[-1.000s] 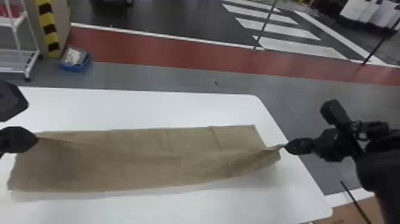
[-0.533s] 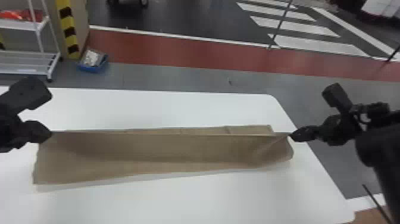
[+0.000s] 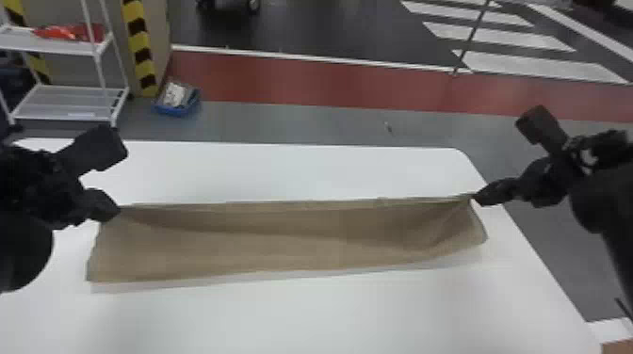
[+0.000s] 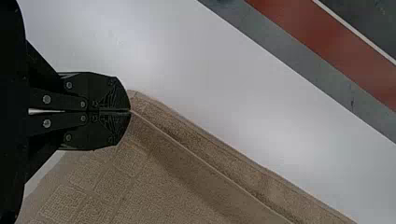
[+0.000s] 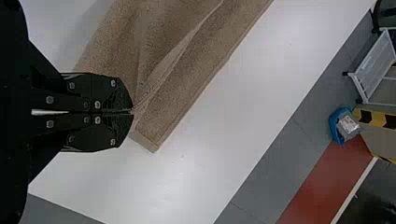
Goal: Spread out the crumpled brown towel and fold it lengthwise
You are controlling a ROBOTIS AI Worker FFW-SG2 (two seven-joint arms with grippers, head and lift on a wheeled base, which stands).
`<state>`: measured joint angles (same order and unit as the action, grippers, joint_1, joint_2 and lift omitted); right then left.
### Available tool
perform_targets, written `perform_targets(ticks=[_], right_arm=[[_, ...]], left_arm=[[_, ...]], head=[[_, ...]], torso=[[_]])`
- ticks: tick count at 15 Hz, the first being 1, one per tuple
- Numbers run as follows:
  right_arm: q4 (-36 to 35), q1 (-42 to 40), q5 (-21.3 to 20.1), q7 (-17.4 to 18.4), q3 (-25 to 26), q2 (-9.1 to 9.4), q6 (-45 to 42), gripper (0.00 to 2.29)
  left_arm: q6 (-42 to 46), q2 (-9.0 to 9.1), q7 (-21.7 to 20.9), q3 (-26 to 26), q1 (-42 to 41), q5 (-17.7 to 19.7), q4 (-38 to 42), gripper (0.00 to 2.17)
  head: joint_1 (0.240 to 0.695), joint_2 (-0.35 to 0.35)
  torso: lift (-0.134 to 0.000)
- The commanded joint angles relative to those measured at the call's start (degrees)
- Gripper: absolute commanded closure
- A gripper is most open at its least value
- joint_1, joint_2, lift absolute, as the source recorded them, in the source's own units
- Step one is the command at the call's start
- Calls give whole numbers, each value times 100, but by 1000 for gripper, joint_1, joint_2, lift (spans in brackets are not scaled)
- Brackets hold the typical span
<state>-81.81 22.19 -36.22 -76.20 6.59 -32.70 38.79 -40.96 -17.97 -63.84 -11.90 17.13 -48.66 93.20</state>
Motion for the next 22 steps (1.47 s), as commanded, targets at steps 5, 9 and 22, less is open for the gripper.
perform_targets(ticks=[5,9,22], right_arm=[[904,717,-447,-18,-668,185,-68,1359],[1431,1042,-605,-27,-756,220,-173,1359],[2460,1885,-1106,114,-993,554,-560,1359]], left_arm=[[251,4,-155,-339,387,-118,-531,1730],[251,4,-182,-357,466,-179,-724,1730],[532,-4,-155,-357,721,-241,-1094,1730]], head=[[695,-198],[695,-193],[695,-179]], torso=[[-120],[-120],[-120]])
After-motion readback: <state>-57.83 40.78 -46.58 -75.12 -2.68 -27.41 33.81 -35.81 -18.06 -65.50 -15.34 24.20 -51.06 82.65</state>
